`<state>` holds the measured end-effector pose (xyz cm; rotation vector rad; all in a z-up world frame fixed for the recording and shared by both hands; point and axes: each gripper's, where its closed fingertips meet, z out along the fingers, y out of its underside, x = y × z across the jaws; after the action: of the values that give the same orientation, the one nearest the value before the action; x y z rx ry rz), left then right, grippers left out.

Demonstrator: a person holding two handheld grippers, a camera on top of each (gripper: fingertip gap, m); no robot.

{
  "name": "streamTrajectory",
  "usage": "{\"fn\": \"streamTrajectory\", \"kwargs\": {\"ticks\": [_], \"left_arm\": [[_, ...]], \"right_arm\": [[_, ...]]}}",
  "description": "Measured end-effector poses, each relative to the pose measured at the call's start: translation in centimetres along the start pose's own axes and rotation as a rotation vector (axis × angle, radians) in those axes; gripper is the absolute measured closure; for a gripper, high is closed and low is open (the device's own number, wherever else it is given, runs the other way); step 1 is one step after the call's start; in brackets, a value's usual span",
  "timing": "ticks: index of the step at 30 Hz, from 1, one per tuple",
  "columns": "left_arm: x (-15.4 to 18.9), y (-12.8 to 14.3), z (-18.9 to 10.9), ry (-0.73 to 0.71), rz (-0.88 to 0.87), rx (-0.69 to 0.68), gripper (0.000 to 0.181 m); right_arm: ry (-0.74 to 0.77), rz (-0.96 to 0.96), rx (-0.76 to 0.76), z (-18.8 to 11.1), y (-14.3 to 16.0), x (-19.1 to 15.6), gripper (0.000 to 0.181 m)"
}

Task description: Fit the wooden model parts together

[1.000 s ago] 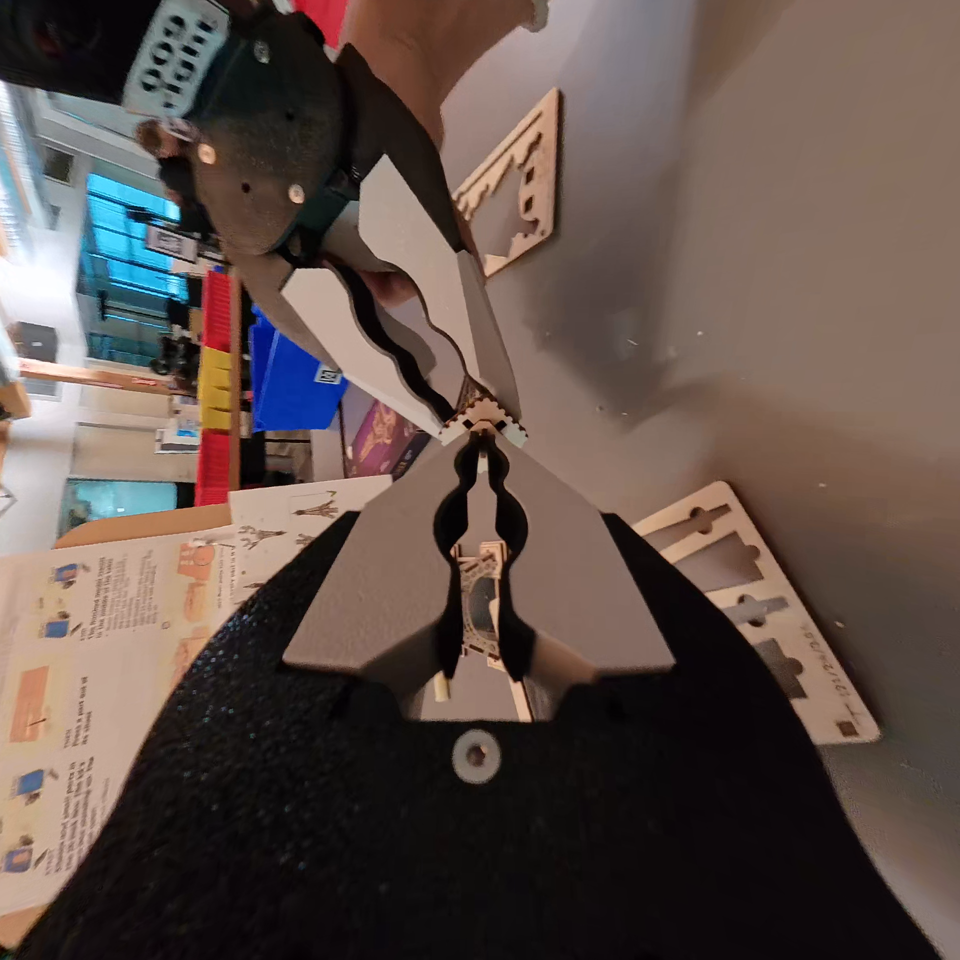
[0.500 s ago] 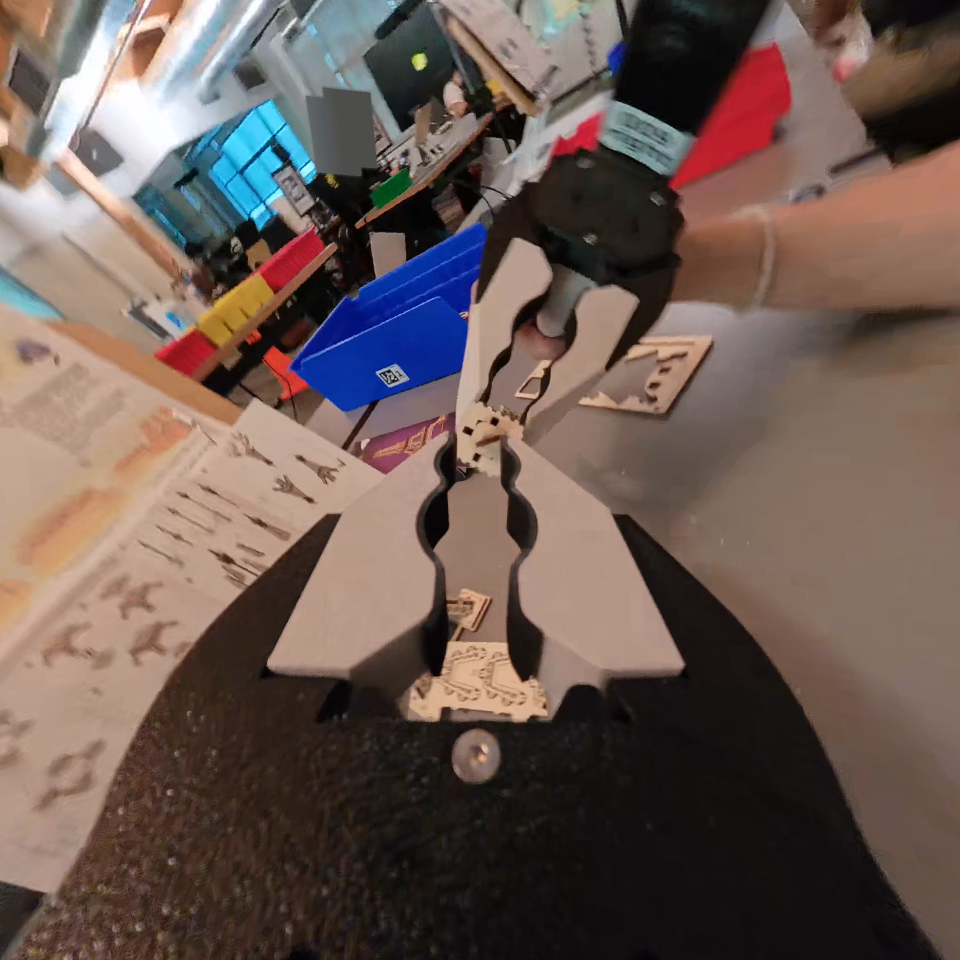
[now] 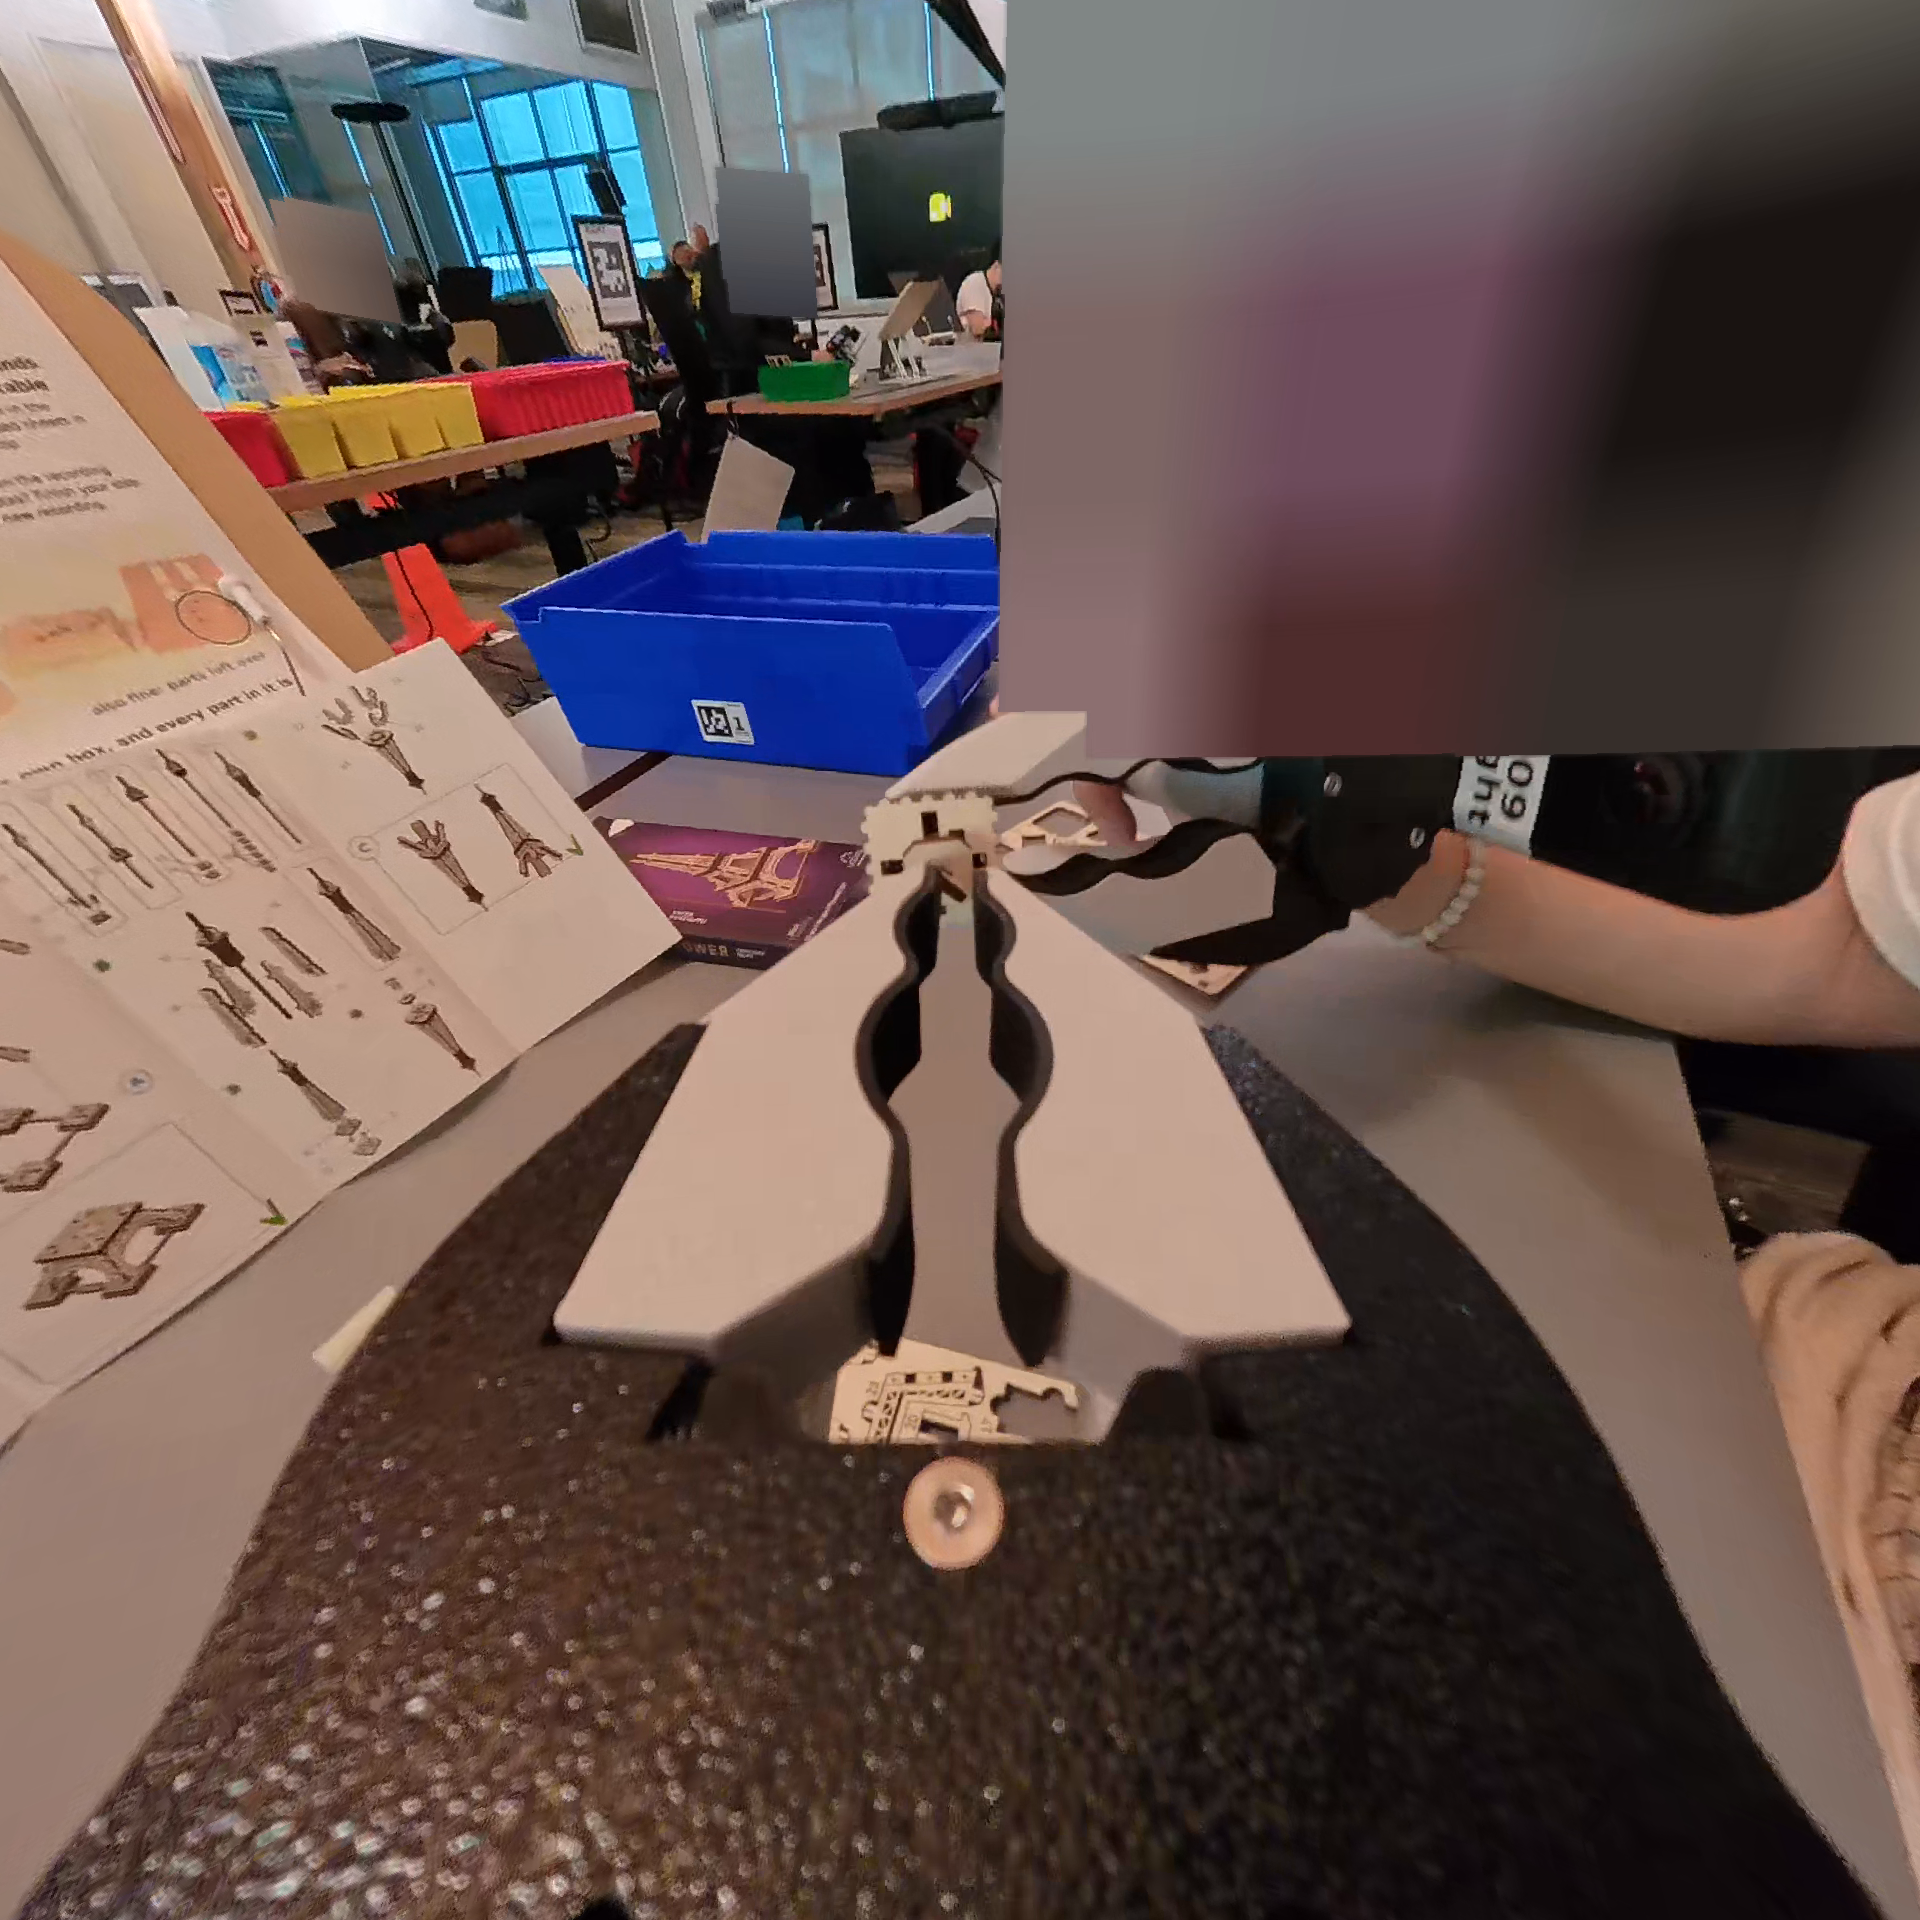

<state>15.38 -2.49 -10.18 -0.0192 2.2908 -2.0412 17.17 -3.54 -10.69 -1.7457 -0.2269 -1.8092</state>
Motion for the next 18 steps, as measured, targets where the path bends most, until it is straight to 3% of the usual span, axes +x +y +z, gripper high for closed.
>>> {"fn": "streamTrajectory", "kwargs": {"ticks": [5, 18], "left_arm": [[-0.12, 0.15, 0.01, 0.008, -0.046, -0.007, 0.181], [-0.37, 0.33, 0.16, 0.005, -0.11, -0.005, 0.175]], "right_arm": [[0.086, -0.052, -0.012, -0.07, -0.42, 0.87, 0.165], [0.127, -0.184, -0.053, 0.15, -0.23, 0.48, 0.165]]}}
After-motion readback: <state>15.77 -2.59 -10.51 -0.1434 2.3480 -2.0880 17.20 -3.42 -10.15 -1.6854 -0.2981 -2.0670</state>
